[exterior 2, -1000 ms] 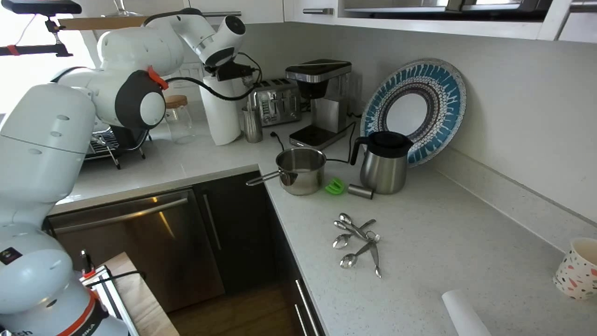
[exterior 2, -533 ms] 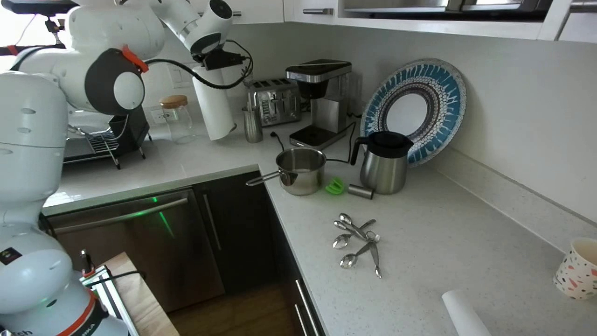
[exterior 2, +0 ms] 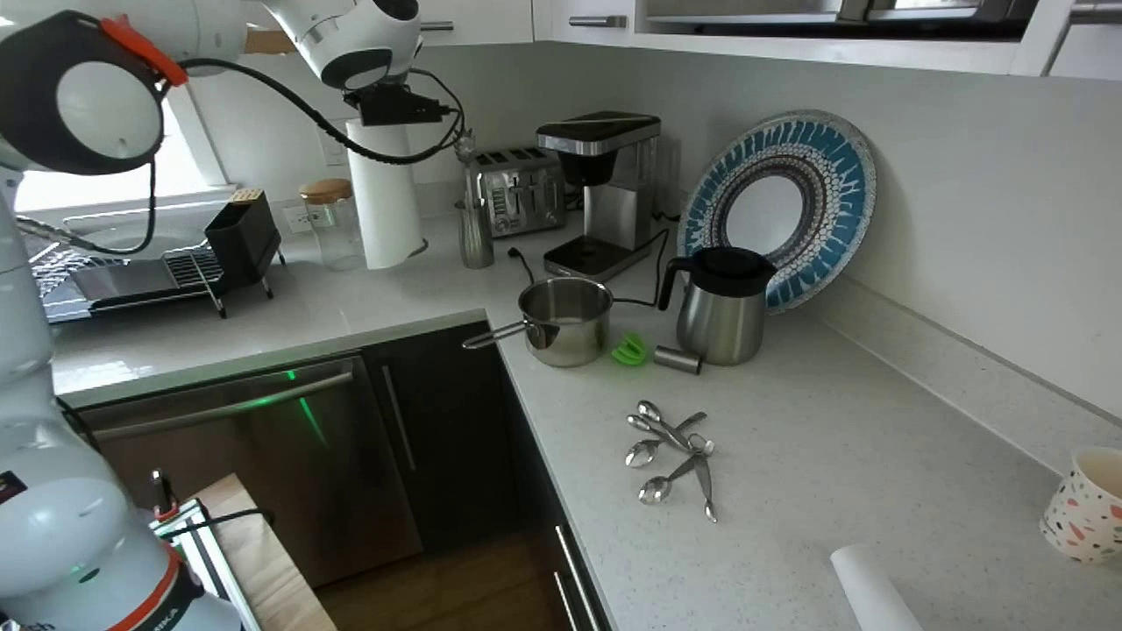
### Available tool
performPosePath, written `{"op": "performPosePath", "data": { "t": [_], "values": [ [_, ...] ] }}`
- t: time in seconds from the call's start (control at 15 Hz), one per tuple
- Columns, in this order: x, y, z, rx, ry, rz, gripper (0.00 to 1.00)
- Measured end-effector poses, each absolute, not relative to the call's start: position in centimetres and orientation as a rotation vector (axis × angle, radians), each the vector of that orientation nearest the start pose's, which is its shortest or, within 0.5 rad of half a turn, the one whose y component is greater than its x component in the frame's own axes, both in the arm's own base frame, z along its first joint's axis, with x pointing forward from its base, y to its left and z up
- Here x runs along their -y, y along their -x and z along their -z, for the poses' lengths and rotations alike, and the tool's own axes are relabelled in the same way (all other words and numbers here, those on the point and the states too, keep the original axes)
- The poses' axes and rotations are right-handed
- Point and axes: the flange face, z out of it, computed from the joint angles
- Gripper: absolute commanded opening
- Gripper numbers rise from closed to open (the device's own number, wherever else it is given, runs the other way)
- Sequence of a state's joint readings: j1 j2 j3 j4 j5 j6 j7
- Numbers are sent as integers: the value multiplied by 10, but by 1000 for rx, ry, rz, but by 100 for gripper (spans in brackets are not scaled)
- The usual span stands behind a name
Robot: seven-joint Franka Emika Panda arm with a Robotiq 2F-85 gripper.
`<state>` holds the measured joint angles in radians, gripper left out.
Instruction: Shift the paper towel roll to the right
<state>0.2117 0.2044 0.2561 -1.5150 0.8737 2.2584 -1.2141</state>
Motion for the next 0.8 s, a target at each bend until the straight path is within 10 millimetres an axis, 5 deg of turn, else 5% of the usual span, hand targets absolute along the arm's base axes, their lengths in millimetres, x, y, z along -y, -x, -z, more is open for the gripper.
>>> {"op": "performPosePath", "data": {
  "t": [0.4, 0.8],
  "values": [
    [-245, -543, -617, 1139, 2137, 1083, 11],
    [-234, -525, -613, 1111, 2173, 1074, 3]
  ]
}}
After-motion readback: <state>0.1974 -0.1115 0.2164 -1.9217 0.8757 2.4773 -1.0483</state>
